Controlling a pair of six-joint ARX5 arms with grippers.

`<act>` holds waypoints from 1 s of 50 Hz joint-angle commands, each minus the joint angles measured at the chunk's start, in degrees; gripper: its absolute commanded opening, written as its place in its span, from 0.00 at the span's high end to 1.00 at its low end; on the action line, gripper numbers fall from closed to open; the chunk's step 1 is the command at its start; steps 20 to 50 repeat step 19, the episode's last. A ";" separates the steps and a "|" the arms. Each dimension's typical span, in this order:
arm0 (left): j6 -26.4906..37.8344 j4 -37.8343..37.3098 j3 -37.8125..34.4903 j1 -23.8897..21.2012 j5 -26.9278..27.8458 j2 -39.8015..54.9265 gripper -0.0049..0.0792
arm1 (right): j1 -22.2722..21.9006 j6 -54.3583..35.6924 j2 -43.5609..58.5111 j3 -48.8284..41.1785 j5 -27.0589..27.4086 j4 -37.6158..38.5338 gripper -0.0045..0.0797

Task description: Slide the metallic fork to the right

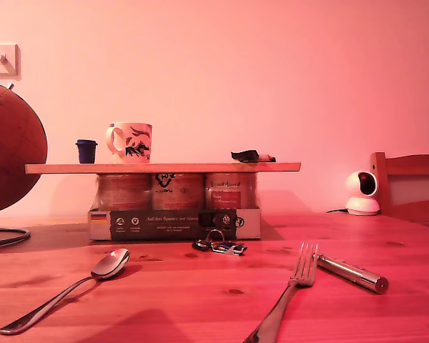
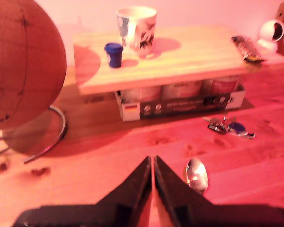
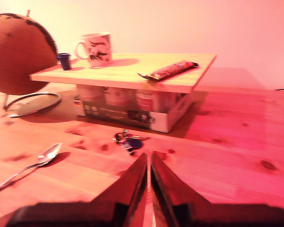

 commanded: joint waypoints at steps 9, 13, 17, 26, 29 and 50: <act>-2.75 -0.09 -1.40 0.09 0.17 -0.20 0.96 | -0.07 0.04 -0.28 -0.09 0.07 -5.75 0.96; -3.23 -0.11 -1.40 0.09 0.09 -0.20 0.96 | -0.07 0.04 -0.28 -0.09 0.07 -9.01 0.96; -3.23 -0.13 -1.40 0.09 0.09 -0.20 0.96 | -0.07 0.04 -0.28 -0.09 0.07 -12.28 0.96; -3.23 -0.13 -1.40 0.09 0.09 -0.20 0.96 | -0.07 0.04 -0.28 -0.09 0.07 -13.79 0.96; -3.23 -0.13 -1.40 0.09 0.09 -0.20 0.96 | -0.07 0.04 -0.28 -0.09 0.07 -13.79 0.96; -3.23 -0.13 -1.40 0.09 0.09 -0.20 0.96 | -0.07 0.04 -0.28 -0.09 0.07 -13.79 0.96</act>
